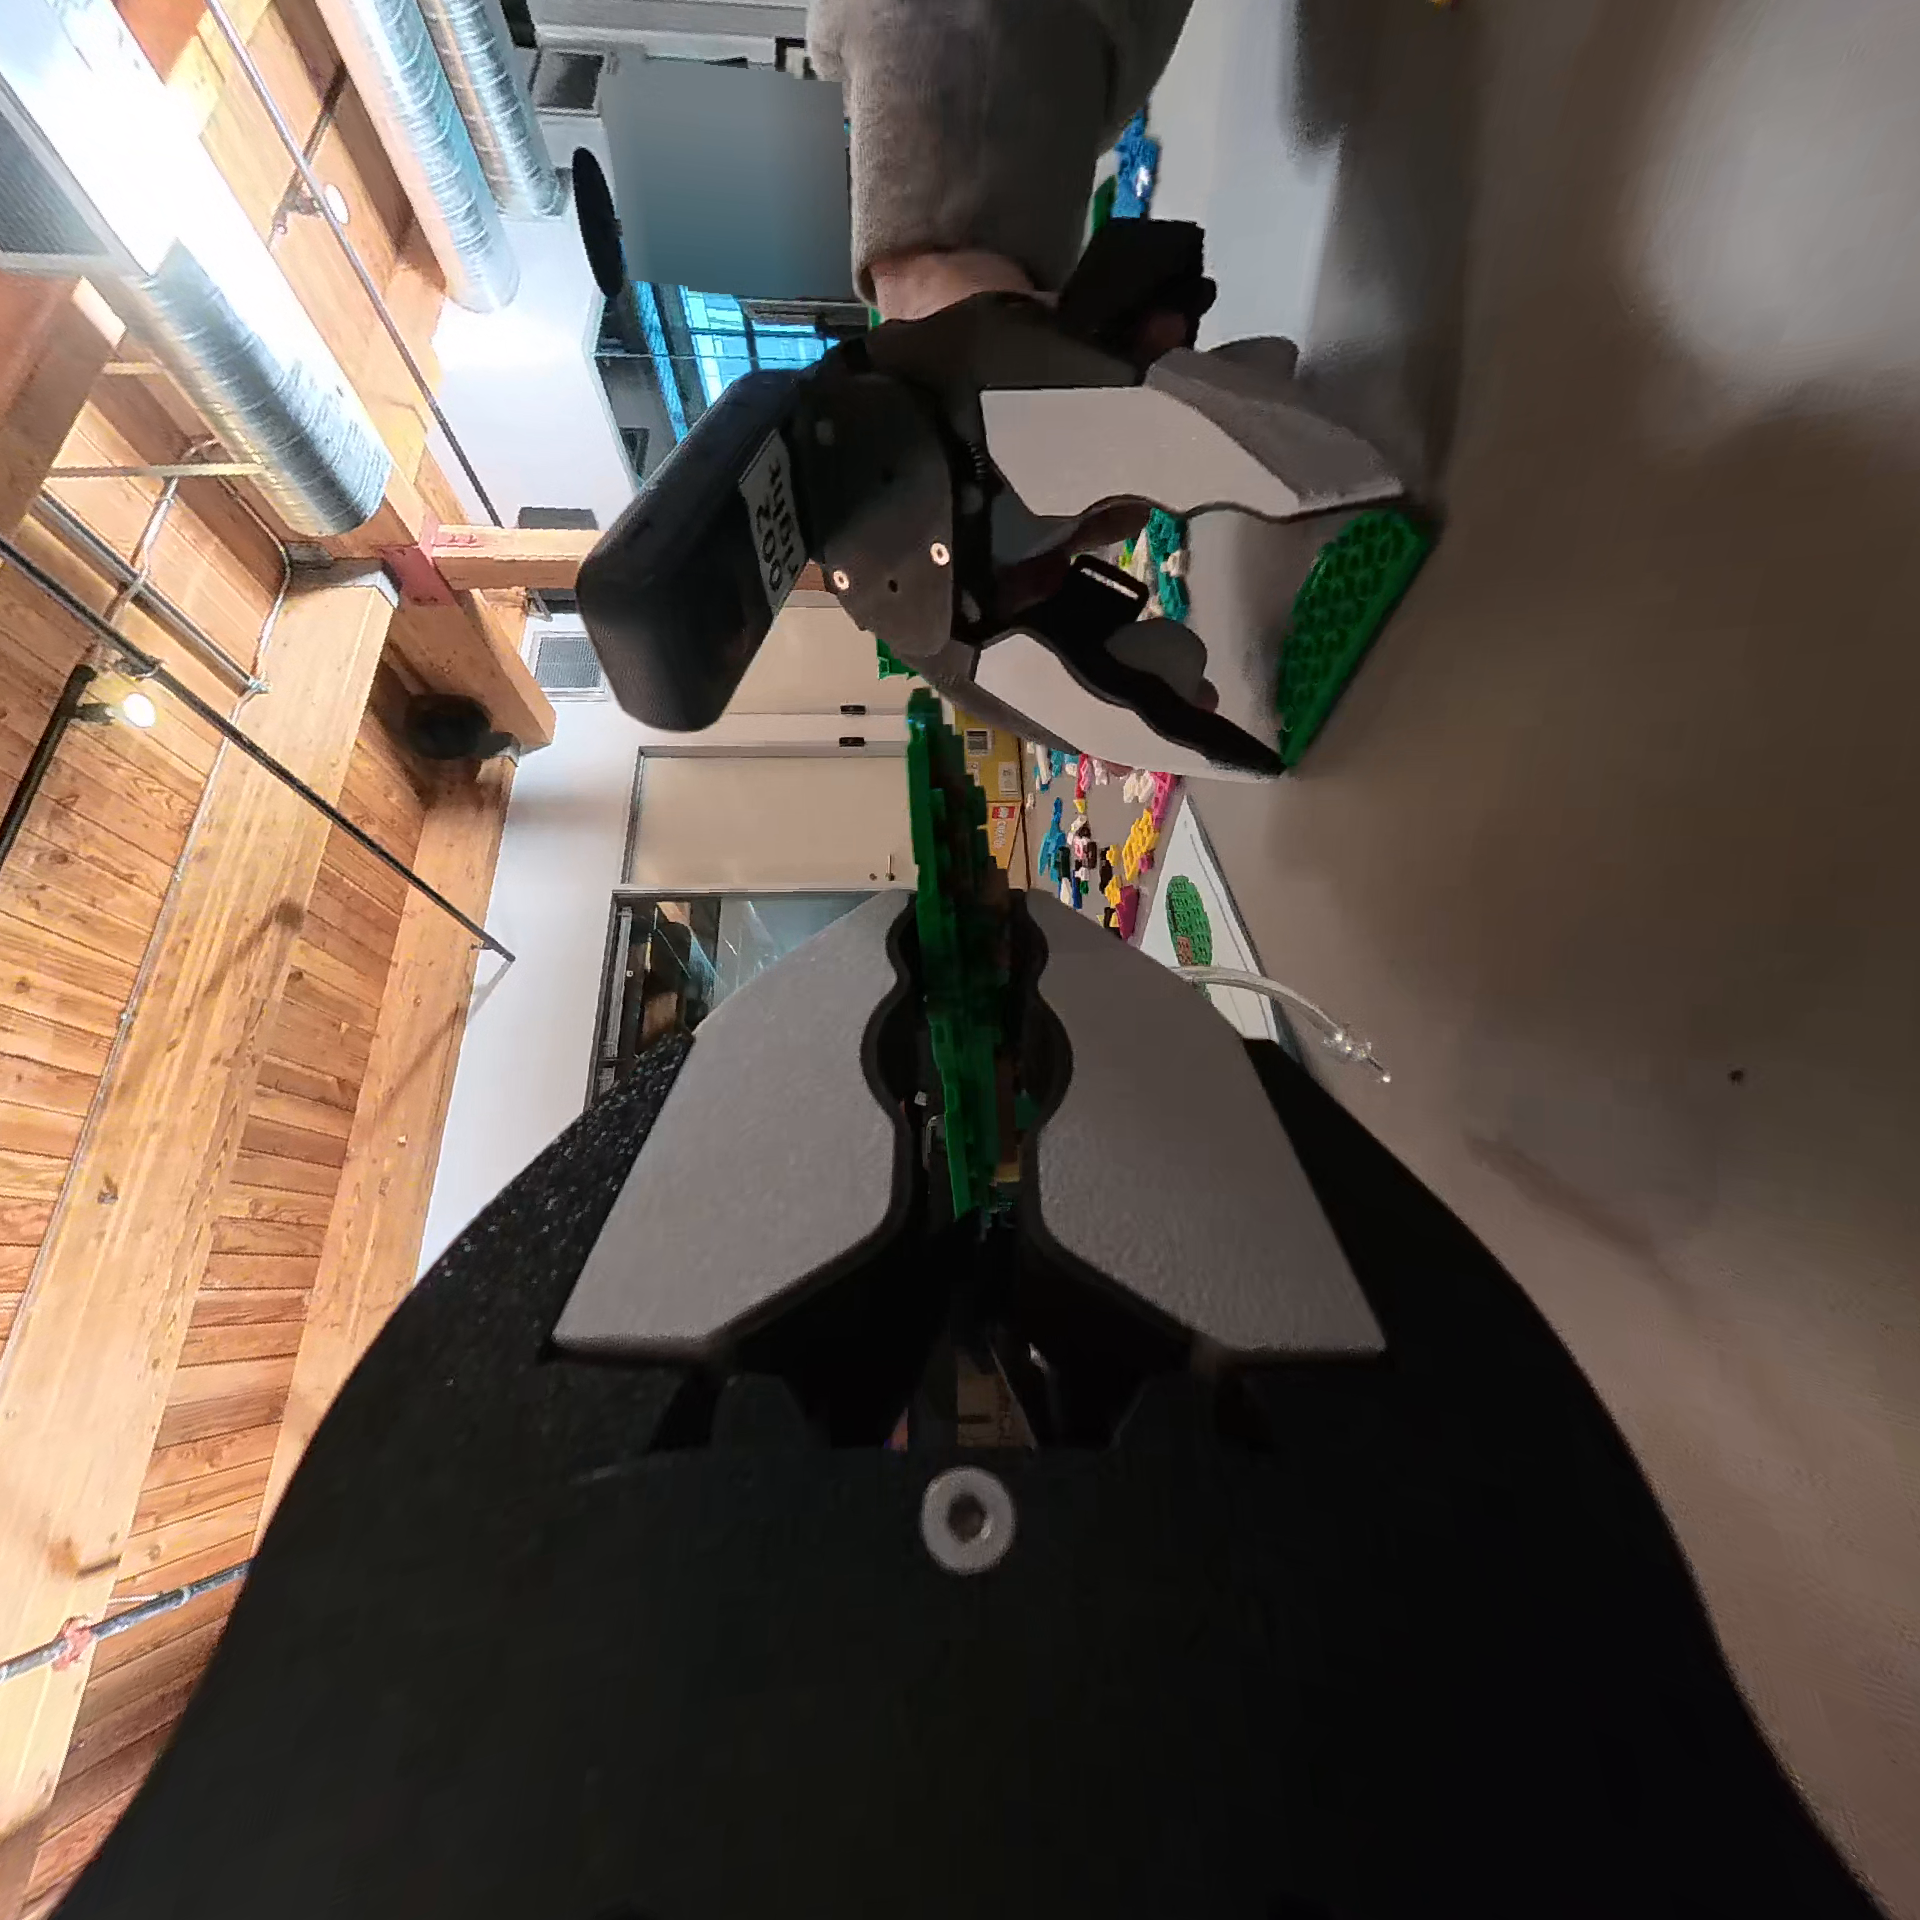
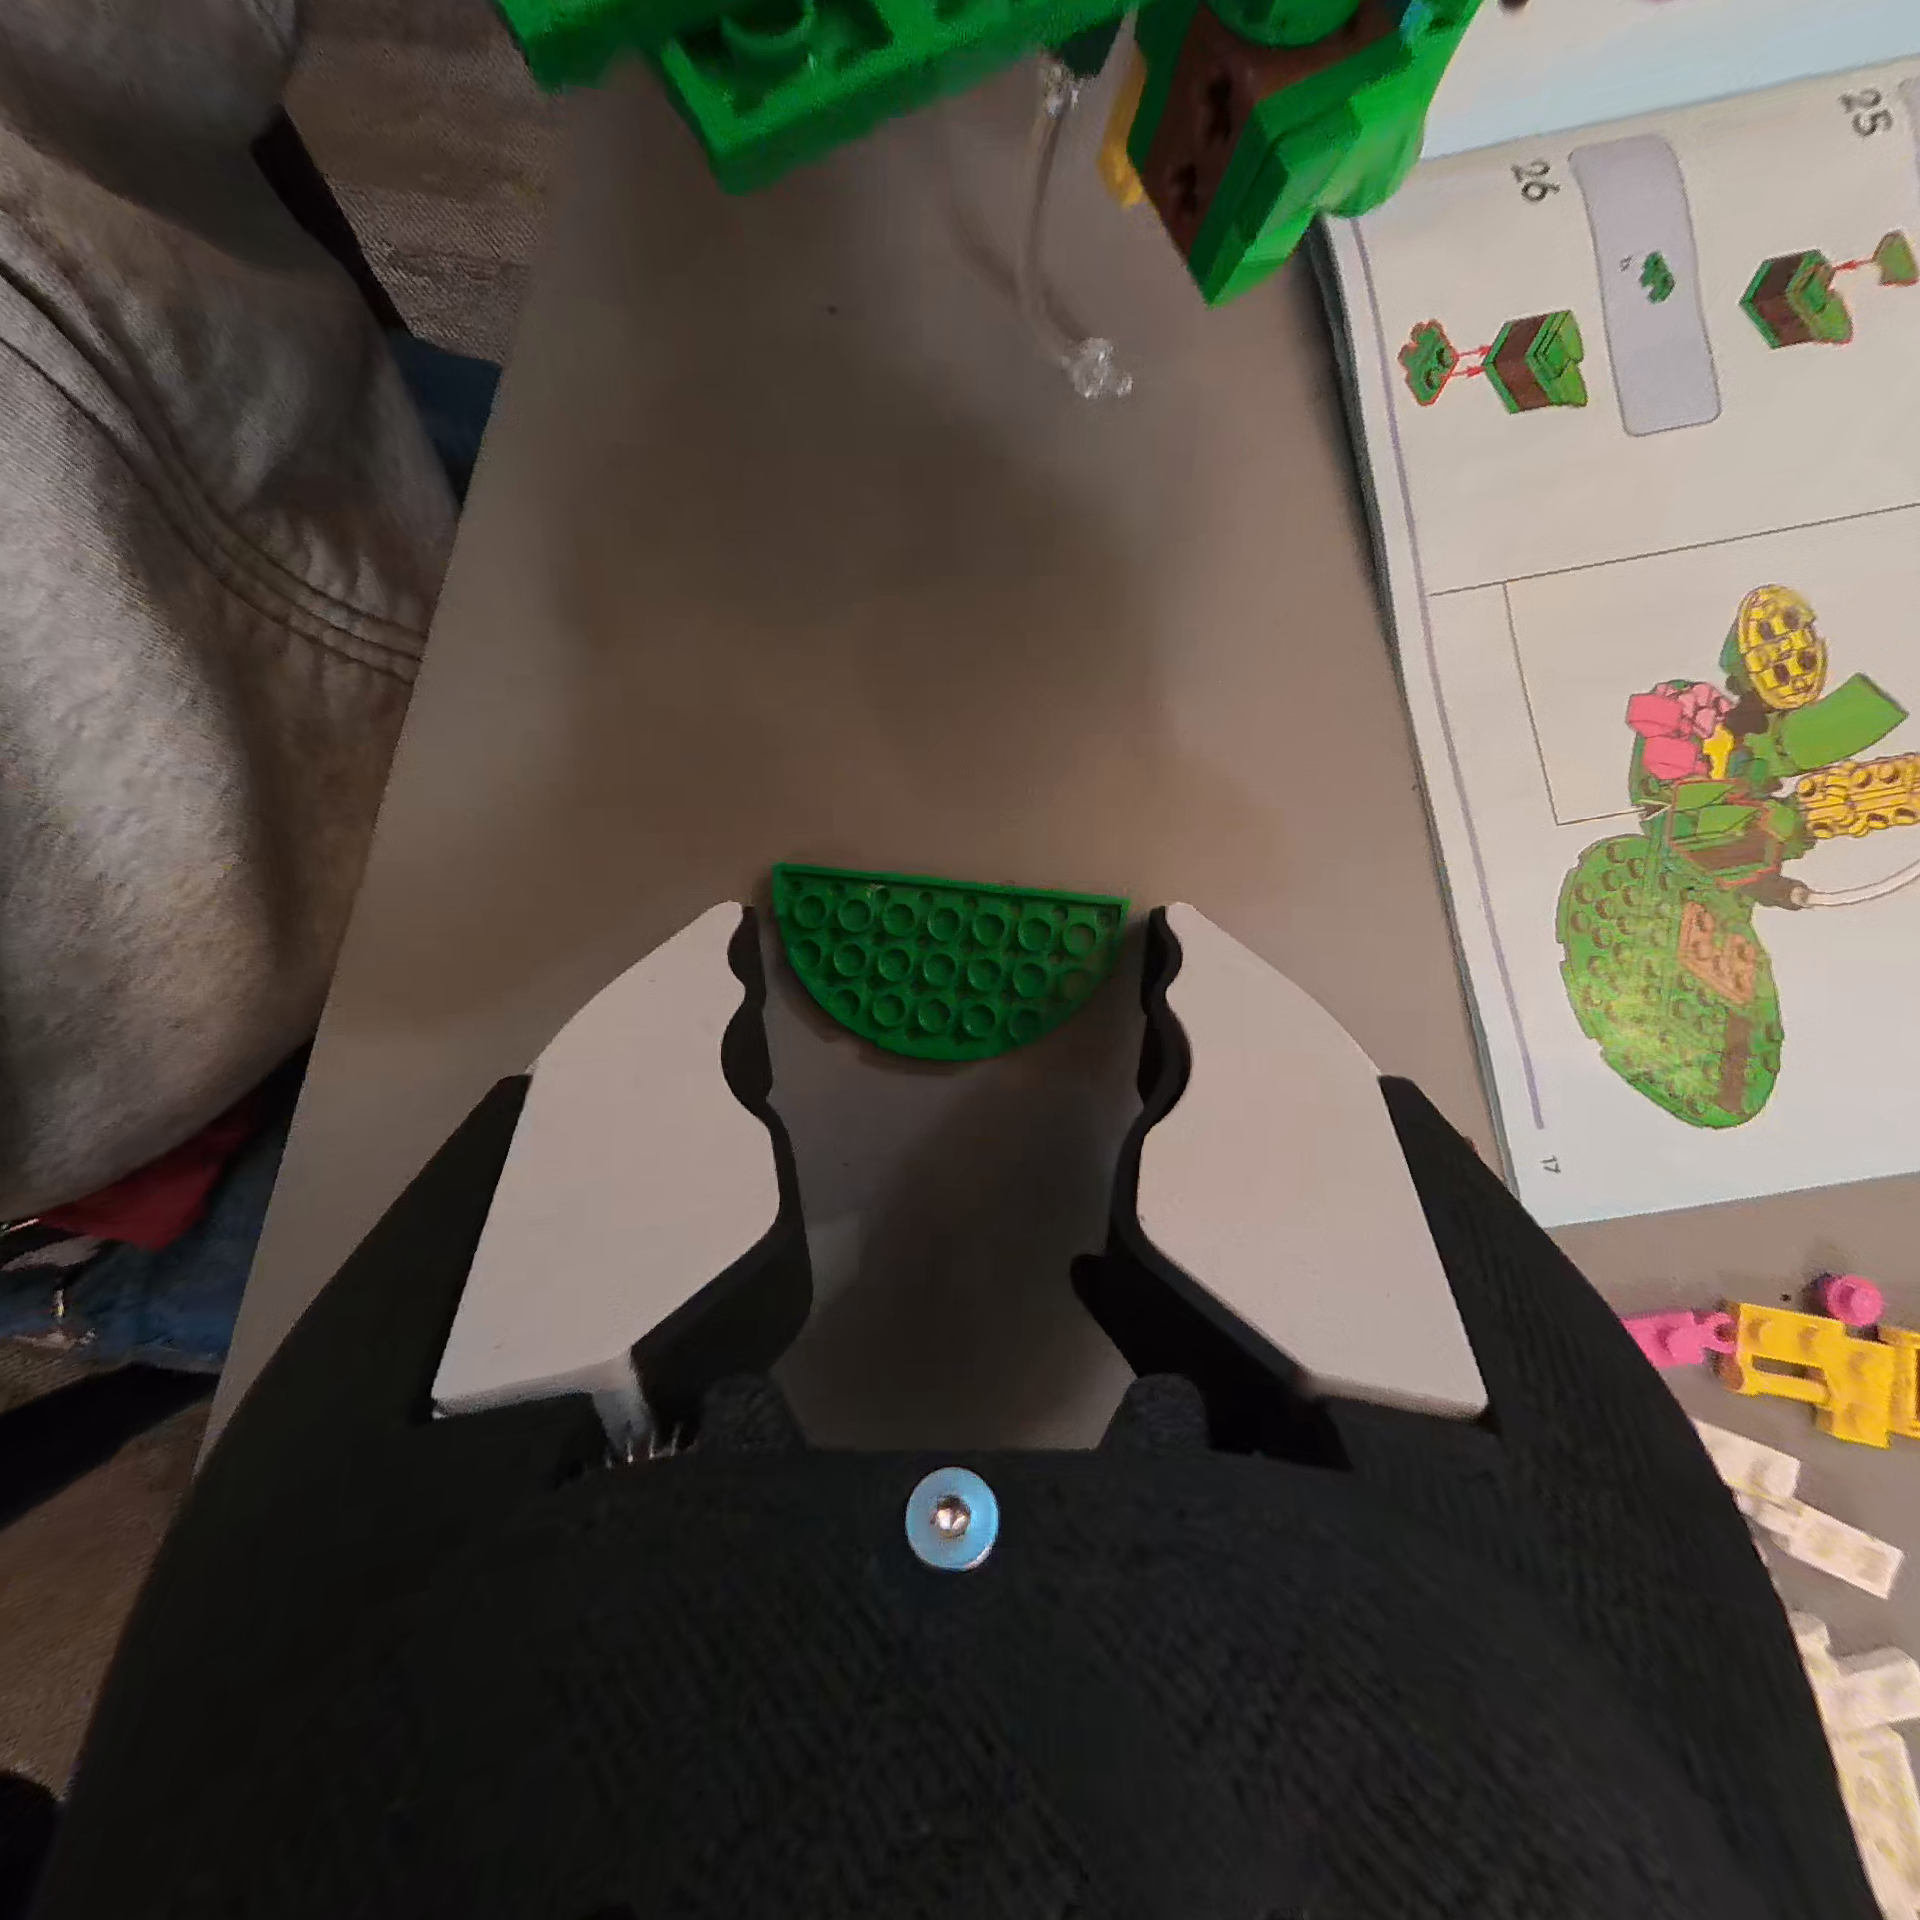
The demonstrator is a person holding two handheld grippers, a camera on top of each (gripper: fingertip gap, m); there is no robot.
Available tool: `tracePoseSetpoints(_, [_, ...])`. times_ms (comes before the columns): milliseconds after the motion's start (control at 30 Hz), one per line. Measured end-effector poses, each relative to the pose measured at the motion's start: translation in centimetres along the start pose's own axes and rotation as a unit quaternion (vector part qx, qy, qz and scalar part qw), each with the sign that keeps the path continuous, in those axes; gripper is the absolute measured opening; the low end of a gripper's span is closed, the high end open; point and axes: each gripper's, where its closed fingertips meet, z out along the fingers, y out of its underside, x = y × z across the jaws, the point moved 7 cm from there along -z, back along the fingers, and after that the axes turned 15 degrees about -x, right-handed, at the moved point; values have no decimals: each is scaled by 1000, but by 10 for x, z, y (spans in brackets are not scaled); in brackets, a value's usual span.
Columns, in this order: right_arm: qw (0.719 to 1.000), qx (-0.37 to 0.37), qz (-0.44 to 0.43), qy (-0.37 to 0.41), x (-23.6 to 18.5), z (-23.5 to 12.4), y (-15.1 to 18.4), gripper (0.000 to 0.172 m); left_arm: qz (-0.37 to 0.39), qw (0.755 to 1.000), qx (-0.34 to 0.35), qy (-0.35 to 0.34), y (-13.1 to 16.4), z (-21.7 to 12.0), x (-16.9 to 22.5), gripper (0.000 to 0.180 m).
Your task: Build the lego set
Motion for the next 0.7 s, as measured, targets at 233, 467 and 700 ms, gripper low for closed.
tracePoseSetpoints(233, [999, -15, -31, 13, 0, 1, -2, 60, -2, 1000, 4, 5, 6, 4, 6, 14])
tracePoseSetpoints(467, [997, 36, -63, 22, 10, -53, -7, 60, 35, 998, 46, 2, 1, 14, 3, 14])
tracePoseSetpoints(700, [985, 33, -168, -11, -1, -125, -51, 60, 58, 992, 107, -44, -11, 30, -17, 14])
